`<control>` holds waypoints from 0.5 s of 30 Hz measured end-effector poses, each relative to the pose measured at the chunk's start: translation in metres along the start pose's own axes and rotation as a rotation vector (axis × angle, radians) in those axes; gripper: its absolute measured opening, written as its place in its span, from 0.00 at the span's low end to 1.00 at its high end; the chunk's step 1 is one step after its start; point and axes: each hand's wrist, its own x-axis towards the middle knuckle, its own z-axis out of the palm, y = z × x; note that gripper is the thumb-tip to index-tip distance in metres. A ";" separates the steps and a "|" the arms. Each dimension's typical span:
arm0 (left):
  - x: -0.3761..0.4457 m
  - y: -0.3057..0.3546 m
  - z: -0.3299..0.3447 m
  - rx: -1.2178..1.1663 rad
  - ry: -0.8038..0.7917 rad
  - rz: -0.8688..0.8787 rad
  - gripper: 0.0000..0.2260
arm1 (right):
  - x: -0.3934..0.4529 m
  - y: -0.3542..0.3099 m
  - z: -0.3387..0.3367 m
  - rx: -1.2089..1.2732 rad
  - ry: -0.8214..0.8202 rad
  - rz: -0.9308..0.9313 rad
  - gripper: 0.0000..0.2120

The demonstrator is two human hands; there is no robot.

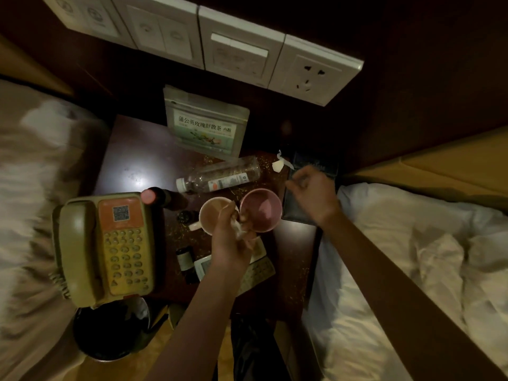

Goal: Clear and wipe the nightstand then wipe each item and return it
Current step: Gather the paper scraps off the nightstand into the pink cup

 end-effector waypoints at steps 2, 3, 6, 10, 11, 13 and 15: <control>0.001 0.002 0.002 0.065 -0.004 0.010 0.10 | 0.025 0.011 0.016 -0.022 -0.038 0.021 0.17; 0.002 0.002 0.002 0.107 -0.005 0.023 0.10 | 0.037 0.014 0.025 -0.014 -0.048 0.035 0.20; 0.006 0.001 -0.004 0.209 -0.013 0.068 0.10 | 0.064 0.013 0.044 -0.056 -0.014 0.084 0.23; 0.015 0.003 -0.014 0.279 -0.045 0.074 0.08 | 0.088 0.011 0.058 -0.195 0.098 0.131 0.18; 0.016 0.003 -0.015 0.284 -0.069 0.064 0.08 | 0.092 0.012 0.061 -0.239 0.102 0.113 0.17; 0.019 0.001 -0.014 0.286 -0.103 0.053 0.08 | 0.098 0.018 0.064 -0.288 0.078 0.083 0.14; 0.021 -0.001 -0.012 0.296 -0.095 0.057 0.08 | 0.103 0.022 0.066 -0.300 0.060 0.086 0.14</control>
